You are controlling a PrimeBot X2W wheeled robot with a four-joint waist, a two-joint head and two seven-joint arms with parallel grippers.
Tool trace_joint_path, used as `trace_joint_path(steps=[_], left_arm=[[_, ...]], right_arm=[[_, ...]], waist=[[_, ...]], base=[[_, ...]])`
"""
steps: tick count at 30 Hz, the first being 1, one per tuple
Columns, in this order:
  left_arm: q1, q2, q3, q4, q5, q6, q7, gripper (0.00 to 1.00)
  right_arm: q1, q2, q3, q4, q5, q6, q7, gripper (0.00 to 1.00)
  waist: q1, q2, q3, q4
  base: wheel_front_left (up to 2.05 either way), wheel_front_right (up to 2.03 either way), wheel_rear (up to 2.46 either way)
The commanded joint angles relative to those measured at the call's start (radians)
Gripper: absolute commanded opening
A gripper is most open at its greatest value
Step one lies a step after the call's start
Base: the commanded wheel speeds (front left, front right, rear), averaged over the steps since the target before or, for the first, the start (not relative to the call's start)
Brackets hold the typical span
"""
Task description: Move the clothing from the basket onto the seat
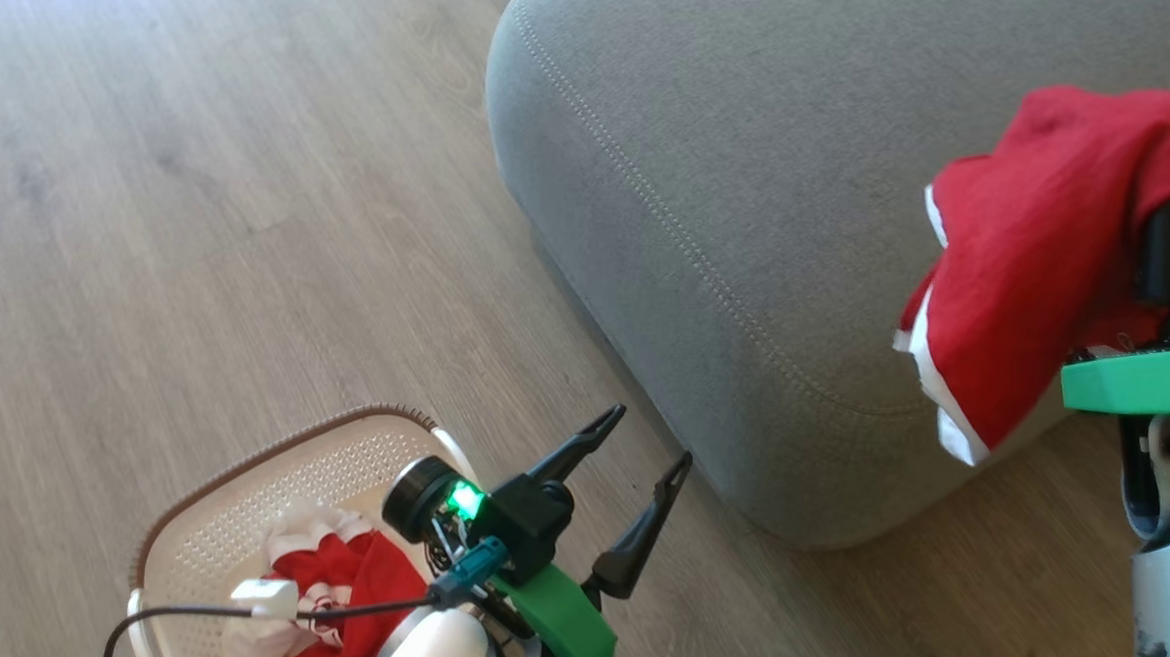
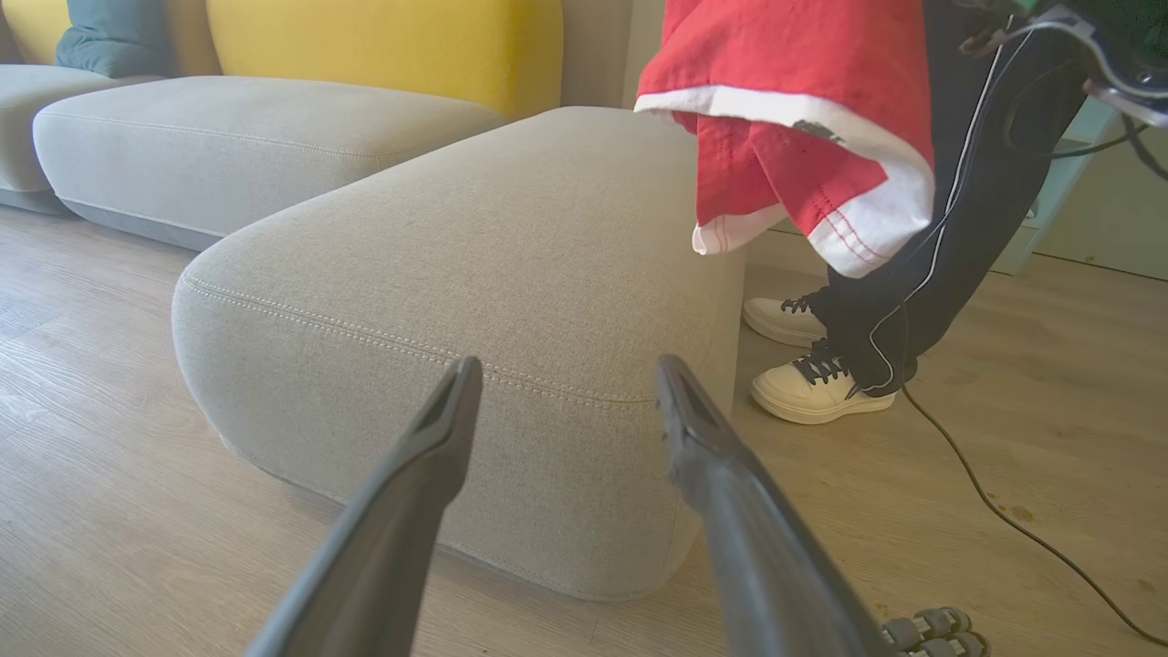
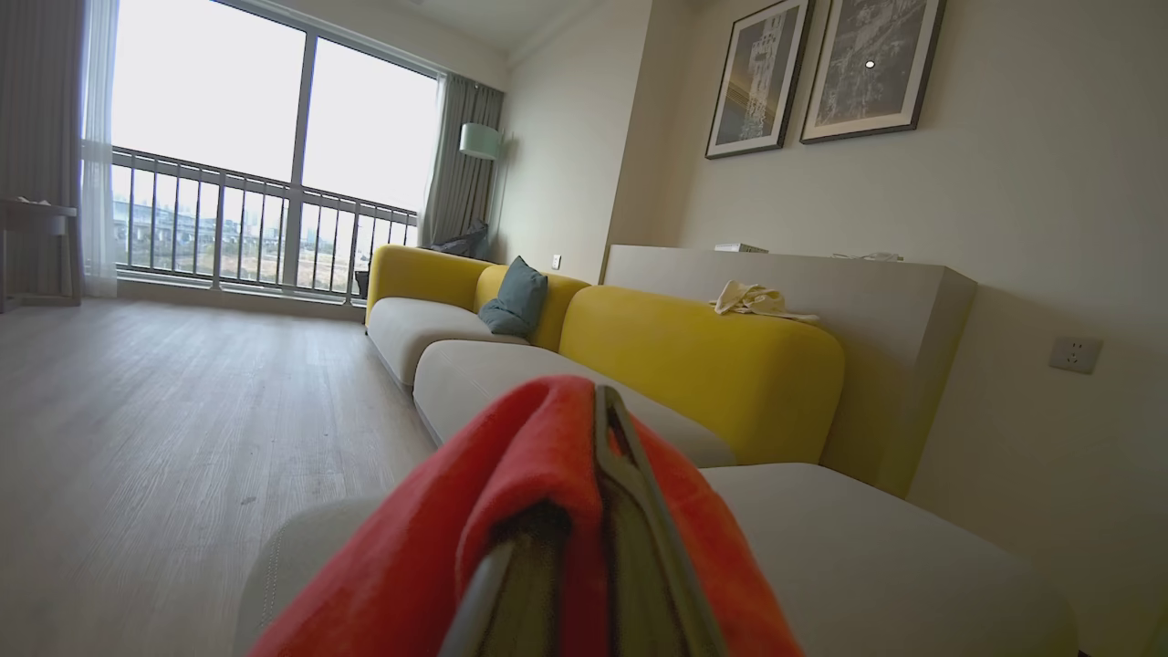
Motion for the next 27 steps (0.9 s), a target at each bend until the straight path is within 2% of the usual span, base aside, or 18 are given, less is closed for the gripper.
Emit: trace_joint_path(steps=[1, 9, 14, 21, 27], left_arm=[[-0.035, -0.001, 0.019, -0.035, -0.007, -0.001, -0.01, 1.0], [-0.047, 0.015, 0.008, -0.041, -0.005, -0.001, -0.01, 1.0], [-0.077, 0.056, -0.013, -0.055, -0.001, -0.001, -0.01, 1.0], [-0.117, 0.128, -0.066, -0.072, -0.009, -0.001, -0.01, 1.0], [-0.149, 0.177, -0.085, -0.094, -0.011, -0.001, -0.01, 1.0]], right_arm=[[-0.036, -0.001, 0.013, -0.039, 0.003, 0.007, -0.002, 0.0], [-0.084, -0.014, -0.011, -0.012, -0.025, 0.007, -0.002, 0.0], [-0.174, -0.015, -0.085, 0.026, -0.01, 0.007, -0.002, 0.0], [-0.322, -0.06, -0.164, 0.154, -0.024, 0.007, -0.002, 0.0], [-0.467, -0.097, -0.221, 0.296, 0.013, 0.007, -0.002, 0.0]], waist=[[0.0, 0.0, 0.002, 0.009], [0.0, 0.0, 0.054, 0.043], [0.0, 0.0, 0.139, 0.061], [0.0, 0.0, 0.268, 0.087], [0.0, 0.0, 0.354, 0.098]], base=[[0.0, 0.0, 0.0], [0.0, 0.0, 0.0], [0.0, 0.0, 0.0], [0.0, 0.0, 0.0], [0.0, 0.0, 0.0]])
